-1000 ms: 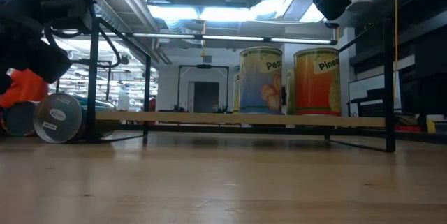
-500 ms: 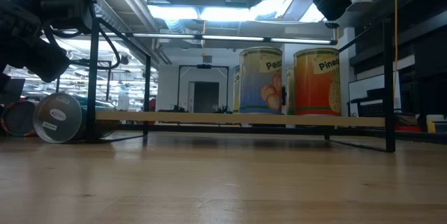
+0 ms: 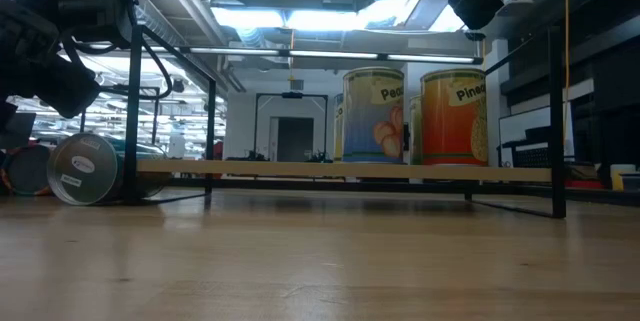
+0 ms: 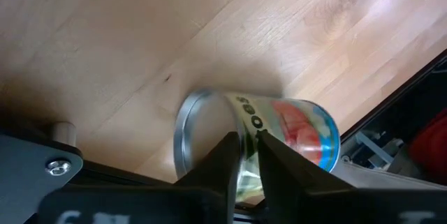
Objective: Pick and place cans onto a shelf
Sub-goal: Put the canned tomatoes on the shelf
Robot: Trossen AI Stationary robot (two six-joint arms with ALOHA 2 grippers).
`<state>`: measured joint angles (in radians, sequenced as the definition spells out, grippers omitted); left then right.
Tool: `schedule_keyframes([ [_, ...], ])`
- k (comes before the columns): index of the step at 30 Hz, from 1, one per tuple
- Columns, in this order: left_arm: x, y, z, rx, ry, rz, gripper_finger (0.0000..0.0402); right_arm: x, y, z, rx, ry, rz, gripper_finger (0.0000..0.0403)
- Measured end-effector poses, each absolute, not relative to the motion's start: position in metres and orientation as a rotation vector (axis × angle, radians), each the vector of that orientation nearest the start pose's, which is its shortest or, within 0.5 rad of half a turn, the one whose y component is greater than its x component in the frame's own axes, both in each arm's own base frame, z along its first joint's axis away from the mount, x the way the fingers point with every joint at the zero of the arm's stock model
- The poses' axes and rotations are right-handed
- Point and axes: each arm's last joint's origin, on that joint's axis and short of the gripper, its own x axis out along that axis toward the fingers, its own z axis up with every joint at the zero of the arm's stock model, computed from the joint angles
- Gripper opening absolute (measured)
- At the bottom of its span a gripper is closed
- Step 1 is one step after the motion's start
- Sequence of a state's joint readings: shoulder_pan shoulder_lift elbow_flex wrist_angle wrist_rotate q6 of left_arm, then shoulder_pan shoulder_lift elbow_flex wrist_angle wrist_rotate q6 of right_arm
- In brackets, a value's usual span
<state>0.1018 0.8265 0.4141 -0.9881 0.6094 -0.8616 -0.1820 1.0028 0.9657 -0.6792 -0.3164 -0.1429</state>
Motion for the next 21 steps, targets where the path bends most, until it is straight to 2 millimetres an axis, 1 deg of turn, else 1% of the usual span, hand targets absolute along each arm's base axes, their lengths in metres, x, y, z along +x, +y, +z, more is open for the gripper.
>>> schedule_keyframes([
  [7, 0.1063, -0.0058, 0.1643, -1.2, 1.471, 0.181, 0.0006, 0.1952, -0.0268, 0.3144, 0.04, 0.683, 0.177, 0.0062],
  [18, 0.1074, -0.0056, 0.1645, -1.197, 1.46, 0.178, 0.0002, 0.1952, -0.0268, 0.3144, 0.031, 0.682, 0.181, 0.0062],
  [21, 0.1107, -0.0047, 0.1701, -1.178, 1.429, 0.185, 0.0001, 0.1952, -0.0268, 0.3144, 0.022, 0.681, 0.184, 0.0062],
])
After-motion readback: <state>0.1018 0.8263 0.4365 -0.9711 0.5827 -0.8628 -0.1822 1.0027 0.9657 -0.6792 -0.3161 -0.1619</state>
